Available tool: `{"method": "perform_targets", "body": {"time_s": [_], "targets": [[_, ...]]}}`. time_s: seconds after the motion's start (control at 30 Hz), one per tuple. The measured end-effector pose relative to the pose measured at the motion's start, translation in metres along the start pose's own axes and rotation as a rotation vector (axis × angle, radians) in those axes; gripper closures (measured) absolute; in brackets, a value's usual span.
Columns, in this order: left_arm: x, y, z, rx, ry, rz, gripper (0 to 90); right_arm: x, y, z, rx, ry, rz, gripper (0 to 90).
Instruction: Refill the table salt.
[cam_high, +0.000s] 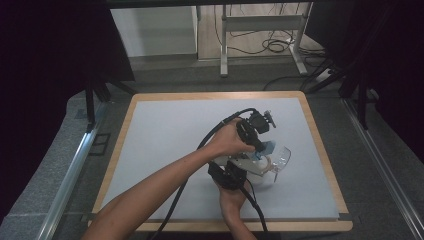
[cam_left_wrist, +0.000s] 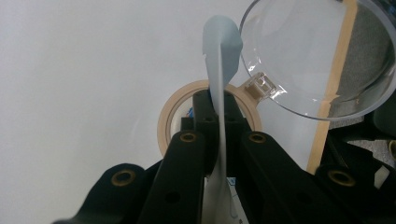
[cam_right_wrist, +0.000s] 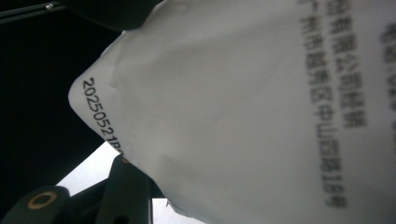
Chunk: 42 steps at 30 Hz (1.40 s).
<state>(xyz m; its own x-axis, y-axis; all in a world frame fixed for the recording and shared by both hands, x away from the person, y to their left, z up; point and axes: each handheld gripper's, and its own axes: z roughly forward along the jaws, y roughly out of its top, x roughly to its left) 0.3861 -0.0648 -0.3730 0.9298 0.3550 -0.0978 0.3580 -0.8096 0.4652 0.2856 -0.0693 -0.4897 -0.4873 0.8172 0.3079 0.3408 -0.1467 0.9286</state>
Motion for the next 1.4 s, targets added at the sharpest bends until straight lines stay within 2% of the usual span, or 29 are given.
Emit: {"method": "perform_targets", "body": {"time_s": [1.4], "targets": [[0.0011,-0.0006,-0.0007,-0.013,-0.005,0.002,90.0,-0.0003,0.0007,0.0005,-0.004,-0.005,0.001,54.2]]}}
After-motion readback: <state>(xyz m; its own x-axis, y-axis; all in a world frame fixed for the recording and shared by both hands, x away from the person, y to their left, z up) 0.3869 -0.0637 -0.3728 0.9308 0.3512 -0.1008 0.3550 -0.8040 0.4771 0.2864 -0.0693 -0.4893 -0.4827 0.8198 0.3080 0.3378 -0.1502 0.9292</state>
